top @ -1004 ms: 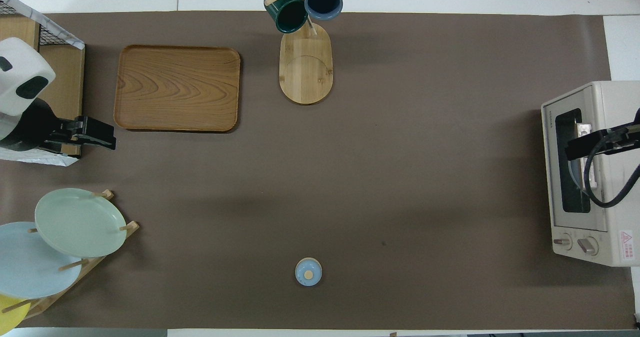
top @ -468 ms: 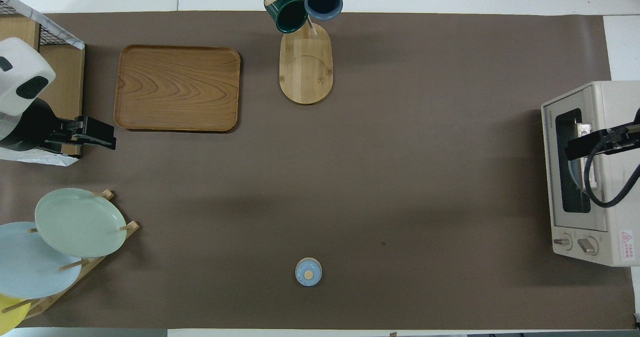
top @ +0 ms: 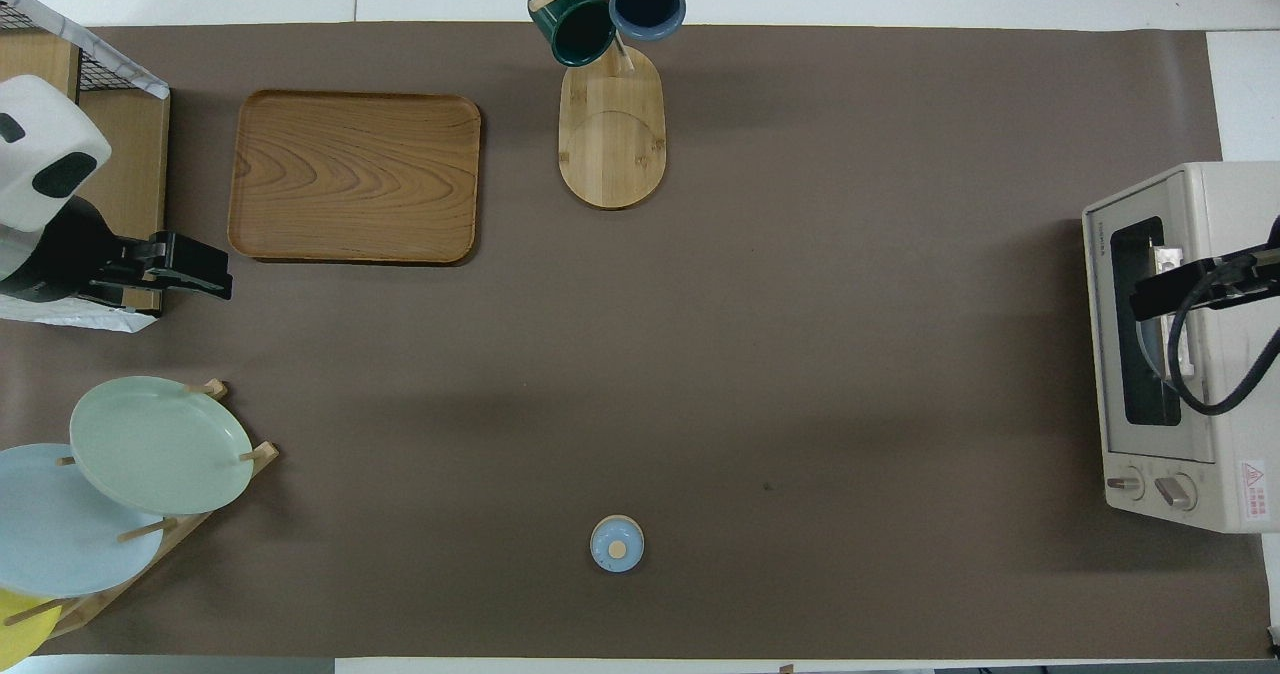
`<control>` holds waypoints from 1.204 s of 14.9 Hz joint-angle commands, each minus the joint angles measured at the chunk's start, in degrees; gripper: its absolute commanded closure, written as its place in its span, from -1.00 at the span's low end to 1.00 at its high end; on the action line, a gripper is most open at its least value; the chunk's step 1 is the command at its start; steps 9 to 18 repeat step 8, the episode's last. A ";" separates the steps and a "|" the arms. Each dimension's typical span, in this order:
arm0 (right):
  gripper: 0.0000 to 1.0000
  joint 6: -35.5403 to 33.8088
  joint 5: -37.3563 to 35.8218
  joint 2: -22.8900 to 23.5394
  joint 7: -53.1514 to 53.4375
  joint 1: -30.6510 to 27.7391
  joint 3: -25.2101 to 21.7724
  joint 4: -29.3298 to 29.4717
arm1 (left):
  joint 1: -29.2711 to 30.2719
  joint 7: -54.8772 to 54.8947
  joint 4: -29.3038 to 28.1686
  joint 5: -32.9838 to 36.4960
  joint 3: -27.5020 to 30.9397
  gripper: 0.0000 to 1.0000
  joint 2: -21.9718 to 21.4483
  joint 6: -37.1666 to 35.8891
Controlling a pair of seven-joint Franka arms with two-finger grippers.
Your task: Put eggplant into oven
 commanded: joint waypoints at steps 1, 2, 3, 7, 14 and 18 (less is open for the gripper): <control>-1.00 1.05 1.62 0.11 -1.58 -1.09 0.12 0.19 | 0.08 0.38 0.74 0.95 0.02 -1.00 -0.04 -0.64; -1.00 1.84 1.62 0.11 -2.37 -0.74 0.12 0.01 | 0.08 0.38 0.74 0.87 0.02 -1.00 -0.04 -0.56; -1.00 1.59 1.62 0.11 -2.12 -0.39 0.12 0.10 | 0.08 0.38 0.74 0.86 0.02 -1.00 -0.04 -0.64; -1.00 1.67 1.53 0.11 -1.94 -0.65 0.12 0.19 | 0.08 0.38 0.74 0.86 0.02 -1.00 -0.04 -0.56; -1.00 1.67 1.53 0.19 -2.20 -0.74 0.21 0.36 | 0.08 0.38 0.74 0.86 0.02 -1.00 -0.04 -0.64; -1.00 1.67 1.53 0.19 -2.20 -0.74 0.21 0.36 | 0.08 0.38 0.74 0.86 0.02 -1.00 -0.04 -0.64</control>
